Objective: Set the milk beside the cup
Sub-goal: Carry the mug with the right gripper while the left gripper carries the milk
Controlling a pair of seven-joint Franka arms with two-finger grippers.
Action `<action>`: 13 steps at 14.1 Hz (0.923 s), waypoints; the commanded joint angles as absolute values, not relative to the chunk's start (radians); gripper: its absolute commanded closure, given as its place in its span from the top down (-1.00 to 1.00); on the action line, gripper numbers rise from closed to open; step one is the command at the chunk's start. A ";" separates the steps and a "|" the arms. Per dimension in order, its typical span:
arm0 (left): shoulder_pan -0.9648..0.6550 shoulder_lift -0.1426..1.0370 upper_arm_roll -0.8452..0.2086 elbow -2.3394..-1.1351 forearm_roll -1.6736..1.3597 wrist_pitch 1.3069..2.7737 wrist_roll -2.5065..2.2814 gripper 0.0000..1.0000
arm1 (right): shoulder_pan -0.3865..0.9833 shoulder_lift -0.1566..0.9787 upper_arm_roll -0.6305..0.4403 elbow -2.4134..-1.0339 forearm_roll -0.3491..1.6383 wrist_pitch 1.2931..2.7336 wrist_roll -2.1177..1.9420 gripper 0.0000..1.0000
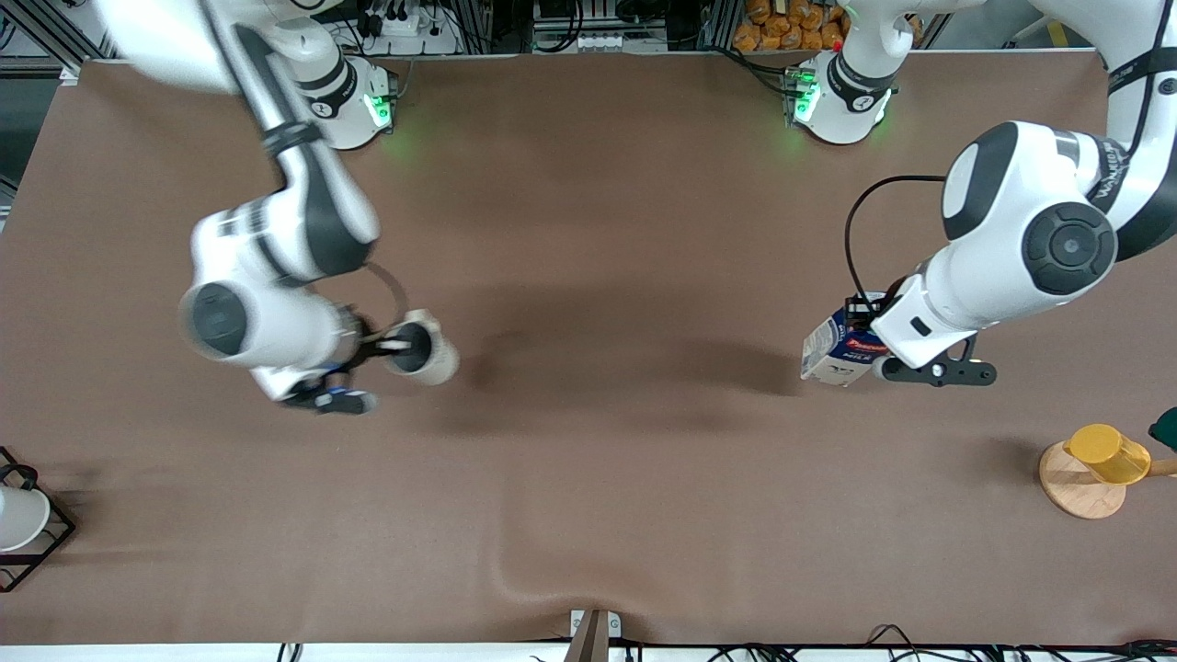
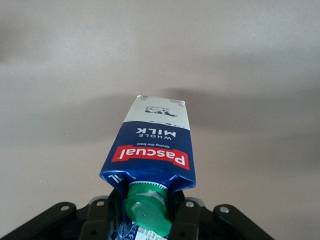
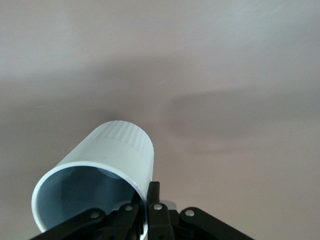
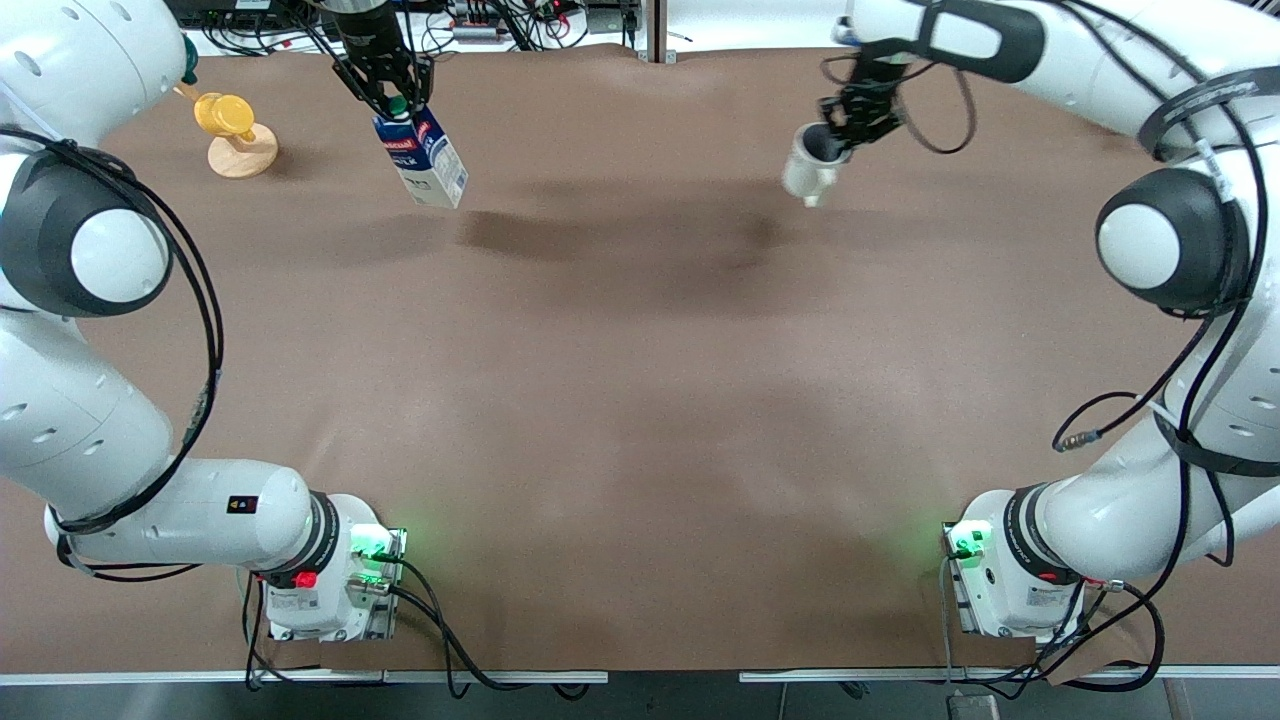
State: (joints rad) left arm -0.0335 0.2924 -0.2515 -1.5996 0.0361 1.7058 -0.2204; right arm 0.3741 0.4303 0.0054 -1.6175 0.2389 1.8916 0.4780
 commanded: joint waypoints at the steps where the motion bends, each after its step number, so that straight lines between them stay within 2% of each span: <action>1: -0.052 0.301 -0.253 -1.594 0.031 1.689 -0.249 -0.46 | 0.478 0.446 -0.011 -1.595 0.316 1.972 0.664 -1.00; 6: -0.049 0.299 -0.258 -1.595 0.029 1.681 -0.233 -0.46 | 0.672 0.567 -0.015 -1.554 0.307 2.164 0.935 -1.00; 9: -0.051 0.299 -0.258 -1.592 0.029 1.683 -0.242 -0.46 | 0.727 0.676 -0.018 -1.441 0.270 2.178 1.070 -1.00; 11: -0.058 0.301 -0.259 -1.597 0.029 1.681 -0.245 -0.46 | 0.753 0.731 -0.017 -1.404 0.171 2.180 1.167 -1.00; 13: -0.067 0.301 -0.259 -1.598 0.028 1.681 -0.244 -0.46 | 0.765 0.756 -0.015 -1.384 0.167 2.195 1.189 -1.00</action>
